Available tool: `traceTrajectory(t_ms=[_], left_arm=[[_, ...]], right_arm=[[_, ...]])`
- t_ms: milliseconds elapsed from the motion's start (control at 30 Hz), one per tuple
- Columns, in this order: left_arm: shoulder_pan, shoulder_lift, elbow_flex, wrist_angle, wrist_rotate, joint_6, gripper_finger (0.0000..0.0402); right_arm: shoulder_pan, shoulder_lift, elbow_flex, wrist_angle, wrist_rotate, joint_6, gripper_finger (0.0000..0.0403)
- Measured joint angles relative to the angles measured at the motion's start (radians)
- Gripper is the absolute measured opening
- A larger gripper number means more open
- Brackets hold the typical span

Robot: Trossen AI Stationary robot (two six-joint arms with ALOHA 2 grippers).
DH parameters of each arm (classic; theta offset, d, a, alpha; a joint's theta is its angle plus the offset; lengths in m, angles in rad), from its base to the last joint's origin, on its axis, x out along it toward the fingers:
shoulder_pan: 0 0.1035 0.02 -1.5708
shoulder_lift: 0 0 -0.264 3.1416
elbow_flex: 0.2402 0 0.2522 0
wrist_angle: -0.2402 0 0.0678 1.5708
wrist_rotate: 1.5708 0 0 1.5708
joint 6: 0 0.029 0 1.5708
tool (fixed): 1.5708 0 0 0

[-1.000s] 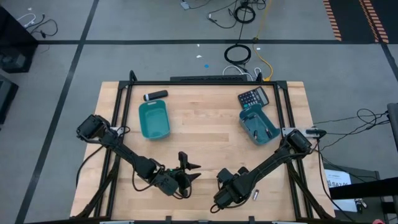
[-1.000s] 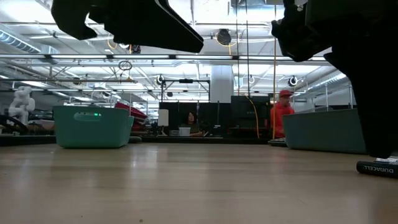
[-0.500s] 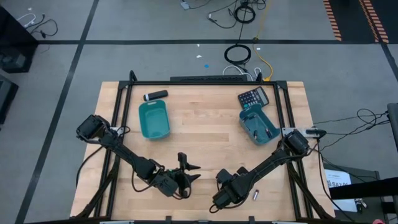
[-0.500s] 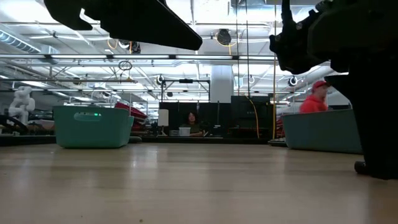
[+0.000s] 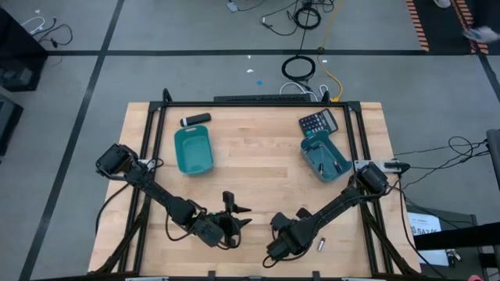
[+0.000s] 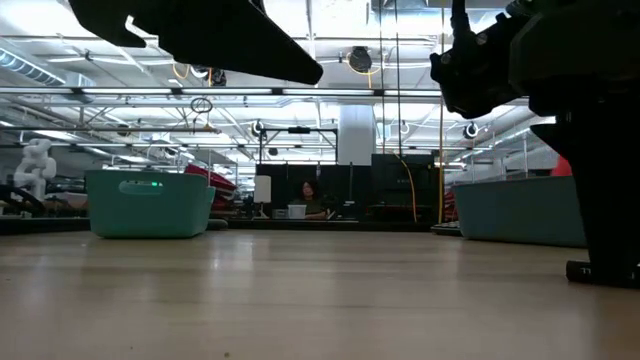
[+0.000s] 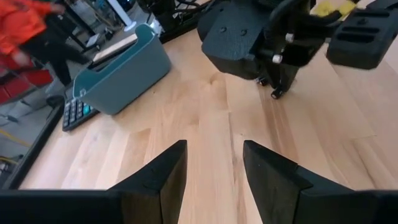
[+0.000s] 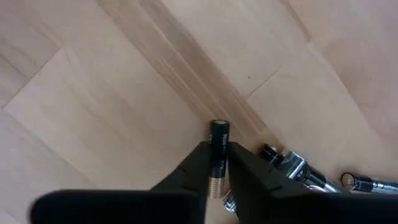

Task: Sort batteries
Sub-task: Put the black battery into the dark blue bin

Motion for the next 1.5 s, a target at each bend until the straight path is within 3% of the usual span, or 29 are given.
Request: traceTrajectory(t_ms=[100, 267, 633, 1100, 1333, 1500], left_arm=[[-0.002, 0.0, 0.0, -0.022, 0.0, -0.033, 0.0169], [-0.006, 0.0, 0.0, -0.045, 0.0, -0.074, 0.0169], [-0.035, -0.001, 0.0, -0.095, 0.0, -0.172, 0.0169], [-0.066, -0.001, 0.0, -0.11, 0.0, -0.252, 0.0169], [-0.091, -0.001, 0.0, -0.11, 0.001, -0.275, 0.0169], [-0.092, -0.001, 0.0, -0.11, 0.001, -0.276, 0.0169]], right_arm=[[-0.006, -0.003, 0.0, 0.005, -0.009, -0.043, 0.0011], [-0.019, -0.005, 0.001, 0.007, -0.028, -0.101, 0.0002], [-0.026, -0.004, 0.001, -0.004, -0.002, -0.144, 0.0003], [-0.02, 0.001, -0.008, 0.039, -0.03, -0.151, 0.0053], [-0.02, -0.004, -0.035, 0.071, -0.051, -0.139, 0.0041], [-0.02, -0.006, -0.042, 0.076, -0.051, -0.187, 0.0011]])
